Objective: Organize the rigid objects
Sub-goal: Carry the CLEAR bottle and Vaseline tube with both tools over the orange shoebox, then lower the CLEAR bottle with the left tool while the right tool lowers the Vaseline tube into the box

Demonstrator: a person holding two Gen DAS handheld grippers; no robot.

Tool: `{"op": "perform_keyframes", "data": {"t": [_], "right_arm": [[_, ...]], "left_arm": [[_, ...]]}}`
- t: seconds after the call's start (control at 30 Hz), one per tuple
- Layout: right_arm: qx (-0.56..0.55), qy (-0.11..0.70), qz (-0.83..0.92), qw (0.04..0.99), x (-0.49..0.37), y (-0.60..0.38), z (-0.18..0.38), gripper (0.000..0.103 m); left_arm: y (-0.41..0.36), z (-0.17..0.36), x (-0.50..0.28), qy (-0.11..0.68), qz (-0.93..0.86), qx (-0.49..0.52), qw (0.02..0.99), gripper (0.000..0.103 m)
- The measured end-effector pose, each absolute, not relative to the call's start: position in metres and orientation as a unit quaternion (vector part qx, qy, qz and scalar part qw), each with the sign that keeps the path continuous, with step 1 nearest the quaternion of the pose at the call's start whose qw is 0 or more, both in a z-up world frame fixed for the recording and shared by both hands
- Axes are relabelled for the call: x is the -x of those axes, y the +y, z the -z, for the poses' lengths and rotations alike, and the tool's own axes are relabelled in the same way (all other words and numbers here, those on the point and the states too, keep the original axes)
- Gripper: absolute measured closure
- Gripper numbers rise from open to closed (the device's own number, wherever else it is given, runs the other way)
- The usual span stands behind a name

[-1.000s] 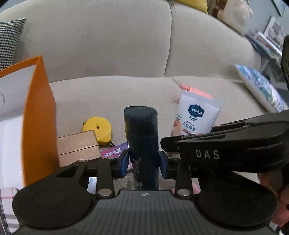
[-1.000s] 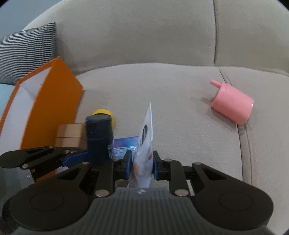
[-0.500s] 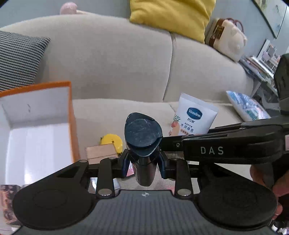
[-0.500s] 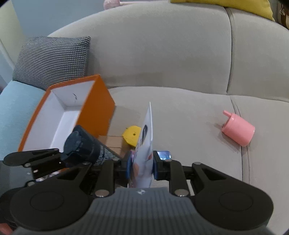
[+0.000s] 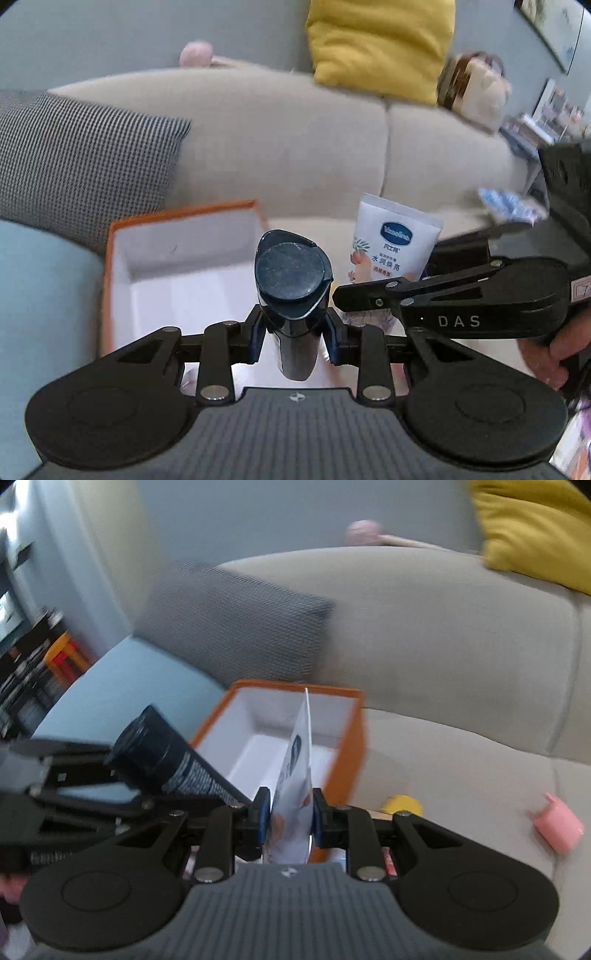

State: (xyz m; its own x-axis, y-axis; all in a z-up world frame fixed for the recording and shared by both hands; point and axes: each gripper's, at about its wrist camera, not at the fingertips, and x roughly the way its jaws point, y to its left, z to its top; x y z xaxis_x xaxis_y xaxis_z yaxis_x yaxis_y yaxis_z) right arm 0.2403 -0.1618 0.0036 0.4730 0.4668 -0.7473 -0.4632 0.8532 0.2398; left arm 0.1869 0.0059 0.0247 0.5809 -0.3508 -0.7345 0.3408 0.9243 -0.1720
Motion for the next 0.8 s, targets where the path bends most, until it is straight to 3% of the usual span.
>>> {"op": "perform_keyframes", "data": {"t": [0.3, 0.8], "right_arm": [[0.099, 0.513, -0.302, 0.797, -0.257, -0.101, 0.05, 0.08], [0.137, 0.582, -0.329, 0.731, -0.283, -0.081, 0.106, 0.08]], "left_arm": [[0.018, 0.039, -0.203, 0.49, 0.211, 0.013, 0.846, 0.067], [0.025, 0.093, -0.212, 0.517, 0.261, -0.02, 0.815, 0.067]]}}
